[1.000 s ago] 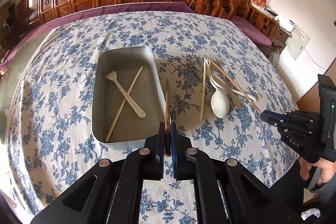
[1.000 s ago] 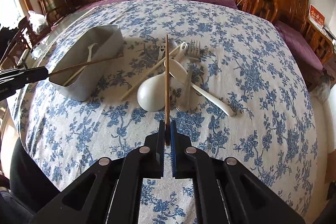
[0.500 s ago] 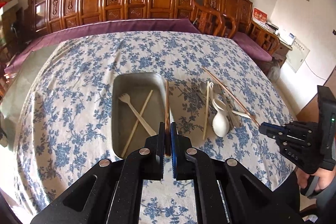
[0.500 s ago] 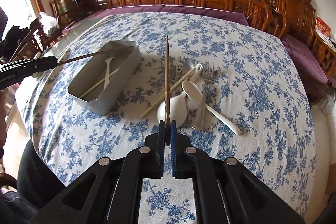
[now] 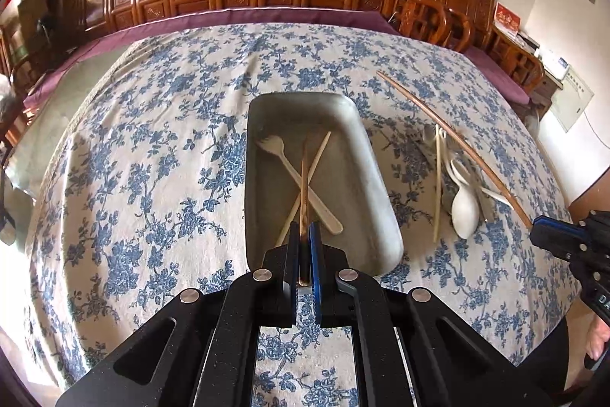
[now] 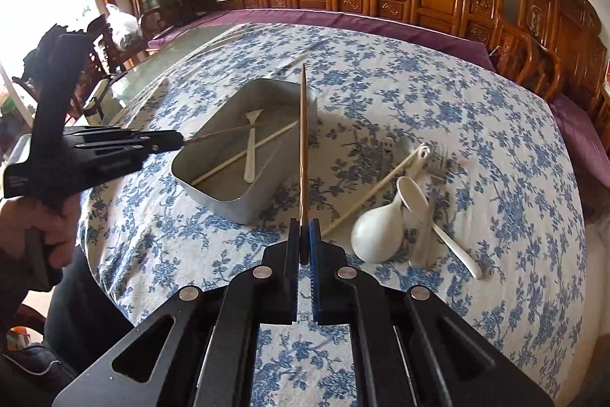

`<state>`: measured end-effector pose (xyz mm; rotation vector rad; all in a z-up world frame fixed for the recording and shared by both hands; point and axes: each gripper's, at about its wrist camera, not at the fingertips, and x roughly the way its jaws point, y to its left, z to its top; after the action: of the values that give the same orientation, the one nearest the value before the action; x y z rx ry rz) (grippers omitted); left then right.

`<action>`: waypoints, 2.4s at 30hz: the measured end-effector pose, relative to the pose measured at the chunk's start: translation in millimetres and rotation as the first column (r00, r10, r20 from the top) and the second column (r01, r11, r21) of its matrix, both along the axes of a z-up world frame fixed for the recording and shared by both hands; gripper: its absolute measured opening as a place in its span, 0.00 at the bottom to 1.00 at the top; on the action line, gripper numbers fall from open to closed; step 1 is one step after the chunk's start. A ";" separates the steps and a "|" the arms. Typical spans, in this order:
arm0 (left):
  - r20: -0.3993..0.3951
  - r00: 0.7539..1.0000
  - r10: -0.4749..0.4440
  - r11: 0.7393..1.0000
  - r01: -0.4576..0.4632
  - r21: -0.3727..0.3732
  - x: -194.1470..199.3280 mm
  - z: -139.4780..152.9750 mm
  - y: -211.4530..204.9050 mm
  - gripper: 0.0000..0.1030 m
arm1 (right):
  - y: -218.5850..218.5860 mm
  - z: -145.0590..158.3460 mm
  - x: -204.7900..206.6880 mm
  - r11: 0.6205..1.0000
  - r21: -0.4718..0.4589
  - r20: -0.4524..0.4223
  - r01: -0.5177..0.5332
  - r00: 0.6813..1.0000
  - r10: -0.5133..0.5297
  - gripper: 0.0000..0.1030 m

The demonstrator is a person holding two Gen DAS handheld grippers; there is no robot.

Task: Organize utensils
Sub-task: 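Carry the chopstick in the left gripper into the tray and open it while the right gripper holds its chopstick, then move the right gripper's chopstick over the tray and open the right gripper, then move both open grippers back toward the utensil pile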

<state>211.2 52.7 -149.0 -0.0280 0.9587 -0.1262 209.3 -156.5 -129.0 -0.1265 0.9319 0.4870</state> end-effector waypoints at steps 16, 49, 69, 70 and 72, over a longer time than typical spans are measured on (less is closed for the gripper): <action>-0.052 0.999 0.002 1.000 -0.004 -0.021 9.3 -10.9 3.0 0.30 | 37.4 -14.4 17.4 0.999 0.034 -0.077 -0.033 0.996 0.036 0.06; 0.005 0.998 0.065 0.998 -0.065 0.018 -35.3 26.5 71.2 0.71 | 100.9 -37.4 53.9 0.994 0.106 -0.128 -0.023 0.991 0.036 0.06; 0.023 0.999 0.037 0.999 -0.037 0.022 -35.3 37.9 47.9 0.80 | 73.1 -17.6 40.2 0.991 0.132 -0.042 -0.032 0.998 0.038 0.08; 0.024 0.999 0.031 0.999 -0.032 0.021 -35.0 38.2 44.1 0.82 | 62.1 -15.9 35.8 0.992 0.126 -0.035 -0.018 0.999 0.023 0.08; 0.019 1.000 0.007 1.000 -0.007 0.015 -31.4 36.6 32.1 0.82 | 45.9 -14.3 30.5 0.994 0.114 -0.027 -0.001 1.000 0.004 0.08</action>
<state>179.8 84.8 -112.4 -0.0166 0.9405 -0.1131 239.9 -110.6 -143.2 -0.0177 0.9289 0.5438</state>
